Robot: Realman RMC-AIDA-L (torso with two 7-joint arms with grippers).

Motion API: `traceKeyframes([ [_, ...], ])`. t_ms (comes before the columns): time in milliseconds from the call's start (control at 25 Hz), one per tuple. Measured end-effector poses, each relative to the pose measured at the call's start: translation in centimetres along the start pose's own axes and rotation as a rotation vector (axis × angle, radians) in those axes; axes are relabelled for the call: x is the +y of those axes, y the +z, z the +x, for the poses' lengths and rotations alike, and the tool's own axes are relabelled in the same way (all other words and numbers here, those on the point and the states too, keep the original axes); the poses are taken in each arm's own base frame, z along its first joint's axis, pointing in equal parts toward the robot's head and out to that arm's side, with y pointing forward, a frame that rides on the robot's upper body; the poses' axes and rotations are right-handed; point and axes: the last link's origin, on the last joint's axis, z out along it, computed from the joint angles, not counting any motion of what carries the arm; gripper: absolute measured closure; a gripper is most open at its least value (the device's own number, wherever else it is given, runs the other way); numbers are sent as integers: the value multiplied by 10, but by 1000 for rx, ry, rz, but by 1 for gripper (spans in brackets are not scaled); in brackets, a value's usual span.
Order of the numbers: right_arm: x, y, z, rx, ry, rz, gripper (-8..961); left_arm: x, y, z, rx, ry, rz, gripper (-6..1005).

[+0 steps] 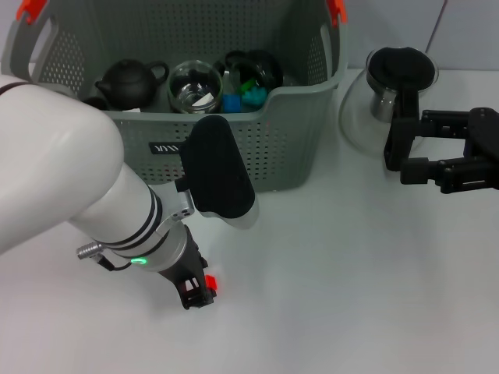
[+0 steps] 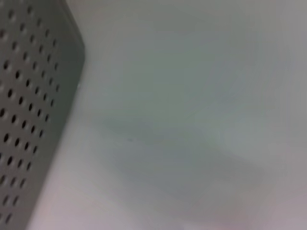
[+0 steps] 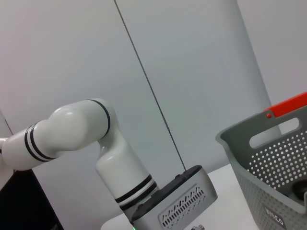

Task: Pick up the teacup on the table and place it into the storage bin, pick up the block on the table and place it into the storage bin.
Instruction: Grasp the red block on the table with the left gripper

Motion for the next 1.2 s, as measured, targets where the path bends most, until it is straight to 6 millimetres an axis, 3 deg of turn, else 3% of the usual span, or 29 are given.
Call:
traceKeyframes([
  [600, 0, -1, 1, -6, 2, 5, 29, -1, 1, 3, -6, 4, 0, 587],
  [800, 0, -2, 1, -8, 4, 7, 29, -1, 4, 2, -23, 8, -9, 688],
  [1200, 1, -4, 4, -10, 4, 11, 29, -1, -8, 9, -6, 20, -1, 771],
])
